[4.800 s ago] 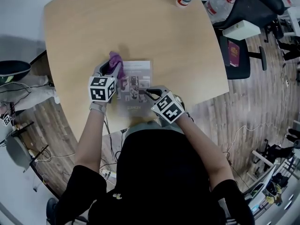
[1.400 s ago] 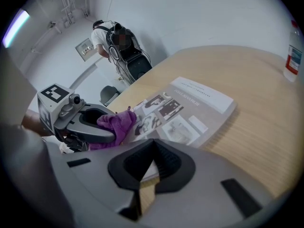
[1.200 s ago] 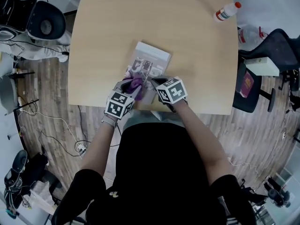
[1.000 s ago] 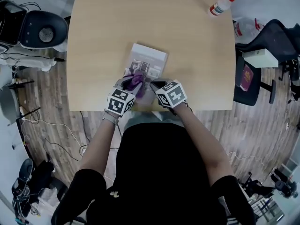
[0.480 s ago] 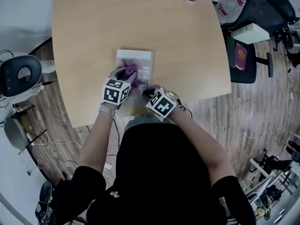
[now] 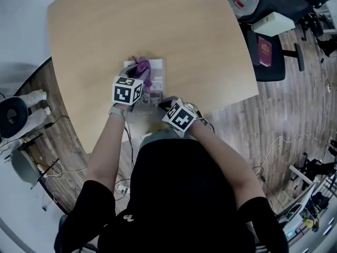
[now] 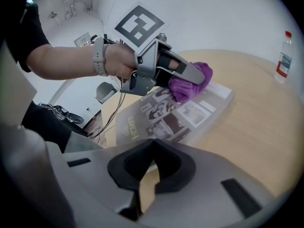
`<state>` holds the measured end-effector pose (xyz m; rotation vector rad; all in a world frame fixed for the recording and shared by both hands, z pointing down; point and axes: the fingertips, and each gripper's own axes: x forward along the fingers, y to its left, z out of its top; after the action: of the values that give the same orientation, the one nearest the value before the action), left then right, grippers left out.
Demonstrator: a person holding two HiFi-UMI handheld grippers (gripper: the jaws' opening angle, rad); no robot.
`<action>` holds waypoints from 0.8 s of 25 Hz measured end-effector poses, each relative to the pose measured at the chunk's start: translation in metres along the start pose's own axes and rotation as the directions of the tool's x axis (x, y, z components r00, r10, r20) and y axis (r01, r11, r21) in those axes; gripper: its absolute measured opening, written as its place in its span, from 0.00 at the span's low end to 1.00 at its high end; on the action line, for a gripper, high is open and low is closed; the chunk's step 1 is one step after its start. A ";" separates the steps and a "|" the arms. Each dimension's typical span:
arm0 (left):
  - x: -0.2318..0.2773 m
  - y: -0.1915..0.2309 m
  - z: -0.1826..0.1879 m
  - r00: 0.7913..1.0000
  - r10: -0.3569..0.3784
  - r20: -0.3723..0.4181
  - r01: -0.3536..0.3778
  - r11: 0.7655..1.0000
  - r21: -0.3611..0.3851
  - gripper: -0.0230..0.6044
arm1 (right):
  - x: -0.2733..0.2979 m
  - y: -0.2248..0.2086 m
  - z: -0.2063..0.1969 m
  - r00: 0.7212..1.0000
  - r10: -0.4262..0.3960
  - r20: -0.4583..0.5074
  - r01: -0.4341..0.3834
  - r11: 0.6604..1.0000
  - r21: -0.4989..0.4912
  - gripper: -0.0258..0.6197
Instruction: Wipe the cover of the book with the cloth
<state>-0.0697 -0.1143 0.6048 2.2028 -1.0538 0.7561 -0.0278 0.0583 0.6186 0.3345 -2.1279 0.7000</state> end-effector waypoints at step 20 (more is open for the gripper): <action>0.028 -0.025 0.022 0.989 -0.140 -0.047 0.145 0.984 0.103 0.27 | -0.007 -0.011 -0.005 0.986 -0.063 0.157 0.020 0.964 0.264 0.09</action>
<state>-0.0293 -0.1301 0.6032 2.3150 -0.8433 0.8049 -0.0148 0.0519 0.6195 0.5968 -2.1767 0.9605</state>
